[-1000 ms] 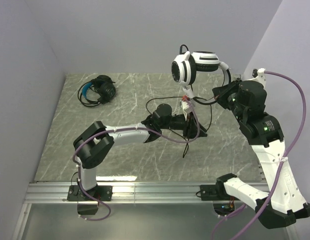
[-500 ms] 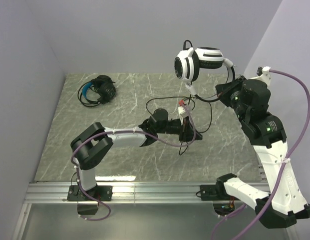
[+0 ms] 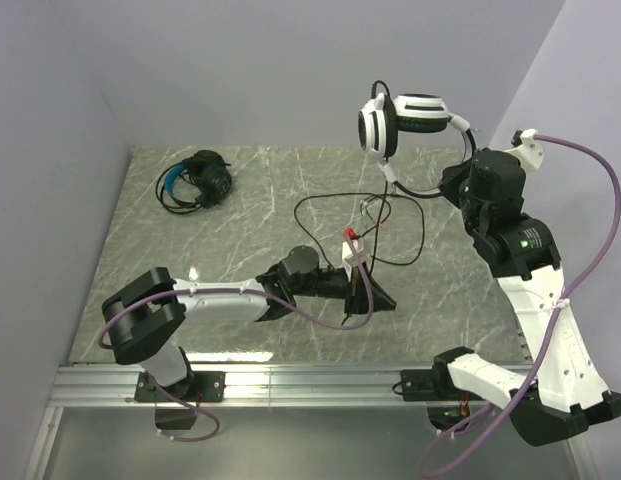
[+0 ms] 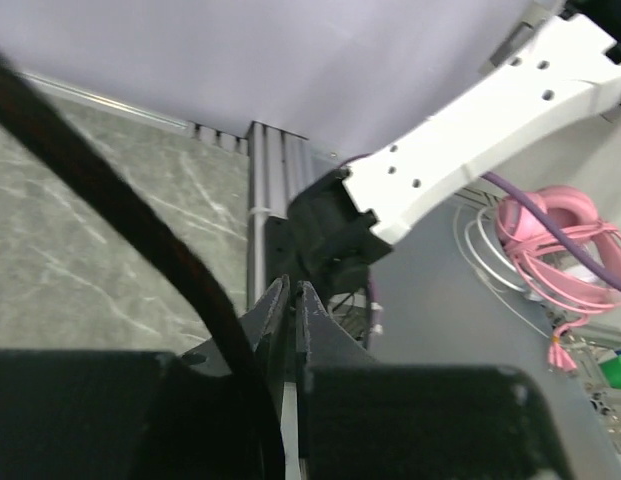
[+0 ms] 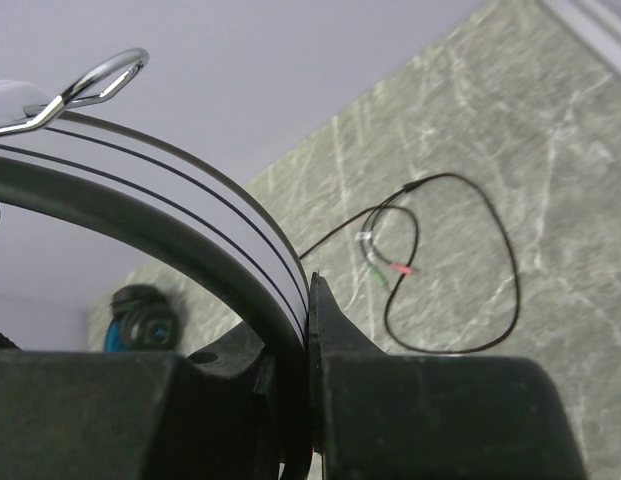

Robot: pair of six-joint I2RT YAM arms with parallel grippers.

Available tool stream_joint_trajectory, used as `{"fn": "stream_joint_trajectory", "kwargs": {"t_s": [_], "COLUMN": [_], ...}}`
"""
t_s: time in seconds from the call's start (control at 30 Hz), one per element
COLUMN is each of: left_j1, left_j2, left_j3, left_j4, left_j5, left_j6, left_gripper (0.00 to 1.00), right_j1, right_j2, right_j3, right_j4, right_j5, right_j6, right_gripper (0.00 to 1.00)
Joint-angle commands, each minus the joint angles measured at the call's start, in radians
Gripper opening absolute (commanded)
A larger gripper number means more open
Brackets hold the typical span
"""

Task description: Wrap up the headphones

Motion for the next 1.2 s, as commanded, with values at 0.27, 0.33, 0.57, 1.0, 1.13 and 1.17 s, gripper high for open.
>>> {"fn": "stream_joint_trajectory", "kwargs": {"t_s": [0.27, 0.33, 0.57, 1.0, 1.13, 1.17], "left_j1": [-0.078, -0.078, -0.078, -0.077, -0.077, -0.075], "left_j2": [-0.218, -0.261, -0.373, -0.364, -0.362, -0.369], "left_j3": [-0.058, -0.042, 0.127, 0.468, 0.519, 0.518], "left_j4": [-0.192, -0.263, -0.705, -1.277, -1.342, -1.339], "left_j5": [-0.070, -0.081, -0.209, -0.579, -0.665, -0.667], "left_j6": [-0.004, -0.002, 0.125, 0.338, 0.345, 0.345], "left_gripper": [0.08, 0.07, 0.01, 0.01, 0.00, 0.00], "right_j1": [-0.005, -0.006, 0.035, 0.280, 0.353, 0.360], "right_j2": [0.036, 0.049, 0.074, 0.189, 0.189, 0.186], "right_j3": [-0.072, -0.092, -0.210, -0.331, -0.386, -0.414], "right_j4": [0.160, 0.165, 0.216, 0.233, 0.262, 0.277], "right_j5": [0.221, 0.229, 0.253, 0.522, 0.502, 0.490], "right_j6": [-0.053, -0.071, -0.150, -0.260, -0.298, -0.306], "right_gripper": [0.00, 0.00, 0.00, 0.00, 0.00, 0.00]}}
